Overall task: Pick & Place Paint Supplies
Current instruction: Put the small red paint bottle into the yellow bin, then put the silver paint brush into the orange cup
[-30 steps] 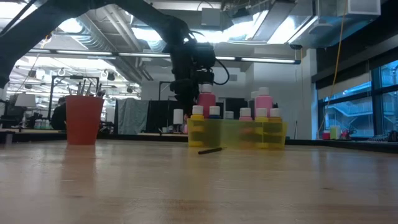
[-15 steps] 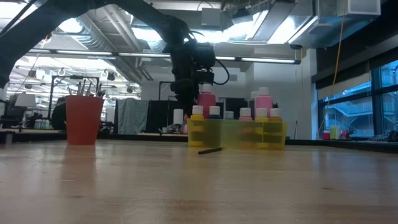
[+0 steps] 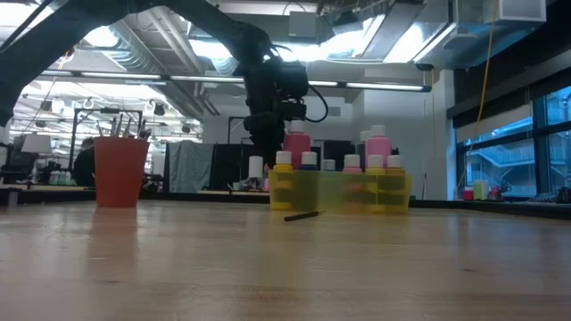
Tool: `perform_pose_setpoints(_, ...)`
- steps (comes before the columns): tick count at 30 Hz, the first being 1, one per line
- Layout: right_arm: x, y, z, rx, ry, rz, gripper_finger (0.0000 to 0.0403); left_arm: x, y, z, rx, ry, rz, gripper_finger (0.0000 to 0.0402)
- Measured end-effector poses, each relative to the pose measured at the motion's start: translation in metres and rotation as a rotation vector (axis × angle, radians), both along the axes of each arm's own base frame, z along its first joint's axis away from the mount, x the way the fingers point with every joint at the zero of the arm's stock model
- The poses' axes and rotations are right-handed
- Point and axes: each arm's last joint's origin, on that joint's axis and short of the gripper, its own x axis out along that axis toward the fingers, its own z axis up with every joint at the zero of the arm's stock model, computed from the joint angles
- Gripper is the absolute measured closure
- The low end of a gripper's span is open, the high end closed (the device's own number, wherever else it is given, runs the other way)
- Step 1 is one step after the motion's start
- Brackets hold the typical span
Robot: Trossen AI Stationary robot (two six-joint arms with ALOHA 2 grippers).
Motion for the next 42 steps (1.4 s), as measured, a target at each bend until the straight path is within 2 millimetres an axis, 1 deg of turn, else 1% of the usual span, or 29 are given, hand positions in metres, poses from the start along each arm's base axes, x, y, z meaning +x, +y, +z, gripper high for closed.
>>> perform_pose_setpoints(4,0.0,0.0,0.0,0.0,0.001,0.002,0.0142,0.0,0.0,0.0,0.012,0.006,0.005,0.0195)
perform_pose_setpoints(8,0.0,0.0,0.0,0.001,0.002,0.005,0.0142,-0.001,0.002,0.0,0.066,0.036,0.023,0.0188)
perform_pose_setpoints(12,0.0,0.0,0.0,-0.001,0.004,0.007,0.0142,-0.005,0.001,0.008,0.105,0.059,0.047,0.0185)
perform_pose_setpoints(16,0.0,0.0,0.0,-0.002,0.005,0.009,0.0142,-0.012,-0.002,0.023,0.134,0.06,0.058,0.0185)
perform_pose_setpoints(19,0.0,0.0,0.0,-0.004,0.006,0.013,0.0142,-0.021,-0.007,0.041,0.141,0.051,0.08,0.0184)
perform_pose_setpoints(22,0.0,0.0,0.0,-0.004,0.006,0.013,0.0142,-0.034,-0.014,0.06,0.124,0.051,0.128,0.0183)
perform_pose_setpoints(25,0.0,0.0,0.0,-0.003,0.006,0.012,0.0142,-0.051,-0.026,0.083,0.055,0.036,0.192,0.0183)
perform_pose_setpoints(28,0.0,0.0,0.0,0.024,-0.003,-0.014,0.0142,-0.068,-0.041,0.104,-0.09,0.005,0.26,0.0186)
perform_pose_setpoints(31,0.0,0.0,-0.001,0.093,-0.009,-0.058,0.0142,-0.081,-0.06,0.124,-0.213,-0.029,0.309,0.0187)
perform_pose_setpoints(33,0.0,0.001,-0.001,0.152,-0.006,-0.085,0.0142,-0.088,-0.072,0.136,-0.25,-0.051,0.307,0.0186)
perform_pose_setpoints(37,0.0,0.004,-0.002,0.242,-0.006,-0.12,0.0142,-0.092,-0.095,0.153,-0.26,-0.108,0.313,0.0185)
perform_pose_setpoints(39,-0.001,0.01,-0.002,0.285,-0.019,-0.147,0.0142,-0.086,-0.107,0.157,-0.284,-0.151,0.36,0.0186)
perform_pose_setpoints(42,-0.003,0.019,-0.001,0.352,-0.047,-0.185,0.0142,-0.071,-0.128,0.158,-0.318,-0.201,0.42,0.019)
